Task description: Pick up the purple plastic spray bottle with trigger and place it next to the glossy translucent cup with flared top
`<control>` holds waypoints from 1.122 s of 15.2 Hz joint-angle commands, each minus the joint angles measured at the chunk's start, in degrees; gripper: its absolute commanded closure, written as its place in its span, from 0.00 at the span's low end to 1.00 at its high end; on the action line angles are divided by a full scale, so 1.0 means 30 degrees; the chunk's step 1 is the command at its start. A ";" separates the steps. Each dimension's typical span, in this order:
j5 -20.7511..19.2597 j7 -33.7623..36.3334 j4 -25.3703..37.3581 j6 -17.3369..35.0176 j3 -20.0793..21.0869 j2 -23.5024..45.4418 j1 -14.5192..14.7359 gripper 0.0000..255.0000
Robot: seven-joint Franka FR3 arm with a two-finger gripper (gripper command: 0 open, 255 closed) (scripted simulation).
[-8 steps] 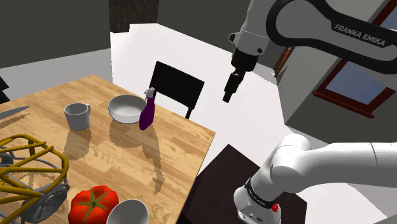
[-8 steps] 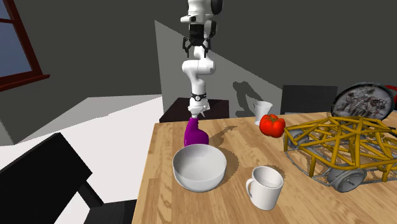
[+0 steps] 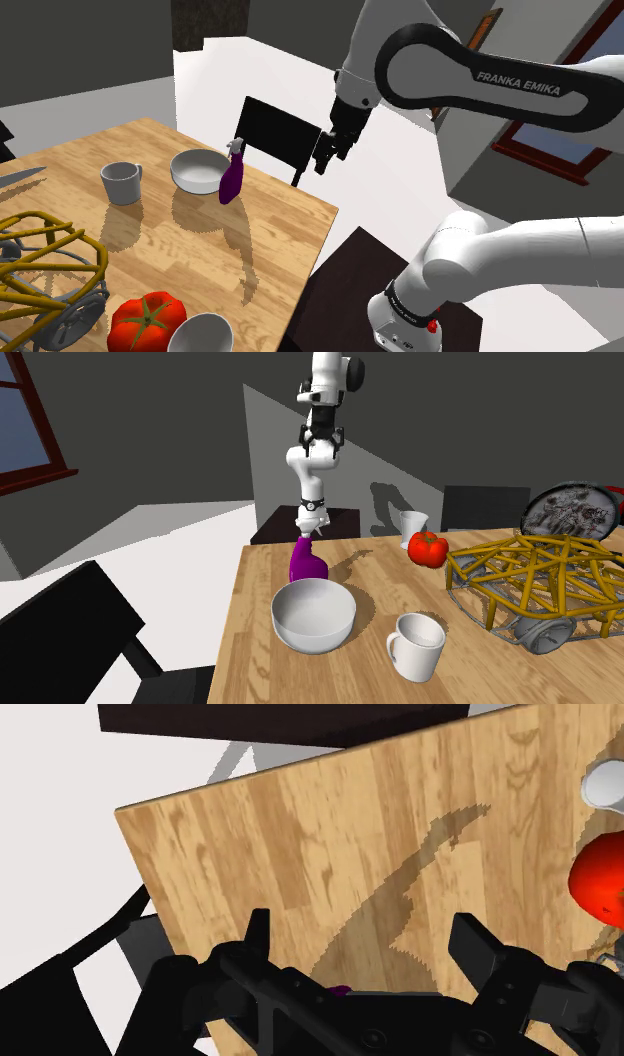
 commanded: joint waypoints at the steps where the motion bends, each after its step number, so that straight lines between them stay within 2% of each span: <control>1: 0.0268 0.1771 -0.0368 0.1545 0.1042 0.0797 -0.0287 0.00; 6: 0.0139 0.6124 -0.0169 0.4814 0.3582 0.3576 -0.1377 0.00; 10: -0.0966 0.9997 0.0683 0.7096 0.5639 0.6401 -0.2683 0.00; 13: -0.2614 1.3292 0.1708 0.8439 0.7146 0.8837 -0.3858 0.00; 17: -0.6105 1.8324 0.3602 0.9419 0.8716 1.2561 -0.5184 0.00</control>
